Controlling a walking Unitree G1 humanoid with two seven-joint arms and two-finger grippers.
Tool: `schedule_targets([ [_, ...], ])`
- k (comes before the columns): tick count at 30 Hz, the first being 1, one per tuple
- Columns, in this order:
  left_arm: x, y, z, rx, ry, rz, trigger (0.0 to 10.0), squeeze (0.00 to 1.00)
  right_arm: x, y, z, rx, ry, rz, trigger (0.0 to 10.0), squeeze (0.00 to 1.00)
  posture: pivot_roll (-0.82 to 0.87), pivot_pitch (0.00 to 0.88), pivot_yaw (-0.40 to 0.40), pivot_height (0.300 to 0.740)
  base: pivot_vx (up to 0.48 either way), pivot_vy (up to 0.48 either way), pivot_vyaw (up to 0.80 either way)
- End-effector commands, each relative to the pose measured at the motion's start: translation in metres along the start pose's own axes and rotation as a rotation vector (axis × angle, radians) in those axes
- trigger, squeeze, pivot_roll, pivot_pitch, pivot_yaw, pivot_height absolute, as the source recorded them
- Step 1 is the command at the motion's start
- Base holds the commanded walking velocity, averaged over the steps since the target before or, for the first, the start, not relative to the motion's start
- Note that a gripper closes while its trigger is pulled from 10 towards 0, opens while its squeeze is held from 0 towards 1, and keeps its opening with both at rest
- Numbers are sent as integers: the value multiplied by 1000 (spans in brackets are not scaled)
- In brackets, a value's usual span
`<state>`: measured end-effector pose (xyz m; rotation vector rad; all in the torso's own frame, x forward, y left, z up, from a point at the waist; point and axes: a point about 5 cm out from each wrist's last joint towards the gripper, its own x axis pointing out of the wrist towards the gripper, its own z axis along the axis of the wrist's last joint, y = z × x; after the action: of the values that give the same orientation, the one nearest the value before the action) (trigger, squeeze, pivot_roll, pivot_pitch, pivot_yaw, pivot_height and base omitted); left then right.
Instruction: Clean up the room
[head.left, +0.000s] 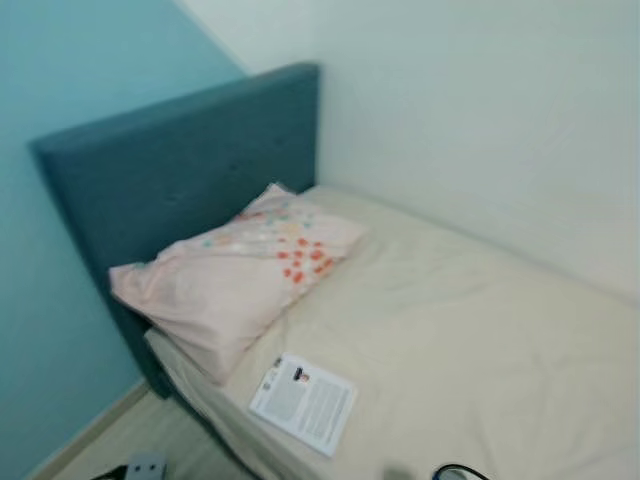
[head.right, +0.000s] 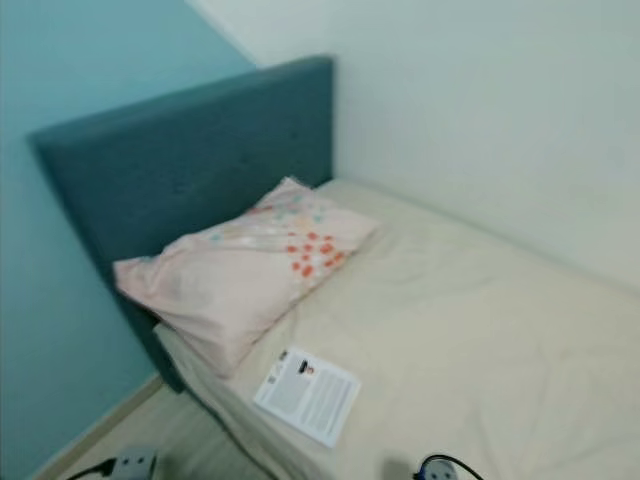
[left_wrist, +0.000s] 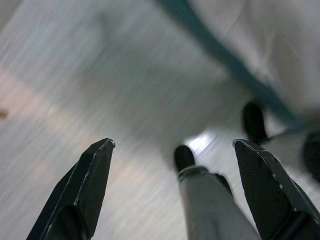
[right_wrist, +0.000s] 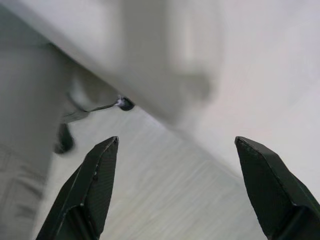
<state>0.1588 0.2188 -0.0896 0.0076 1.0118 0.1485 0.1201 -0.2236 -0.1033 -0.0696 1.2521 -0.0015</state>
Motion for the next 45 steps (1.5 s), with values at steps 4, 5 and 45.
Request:
schedule_targets([
  [4, -3, 7, -19, 4, 70, 15, 10000, 0, 1, 5, -1, -4, 4, 11, 10000, 0, -99, 0, -28, 740, 0, 0, -763],
  [5, -4, 6, -20, 2, 82, 5, 10000, 0, 1, 5, -2, -3, 6, 11, 10000, 0, -97, 0, -27, 740, -480, 0, -763],
  [45, -5, 4, -28, 21, 119, 2, 10000, 0, 1, 8, -2, -8, 0, 5, 10000, 0, -99, 0, -30, 740, -109, 0, -724],
])
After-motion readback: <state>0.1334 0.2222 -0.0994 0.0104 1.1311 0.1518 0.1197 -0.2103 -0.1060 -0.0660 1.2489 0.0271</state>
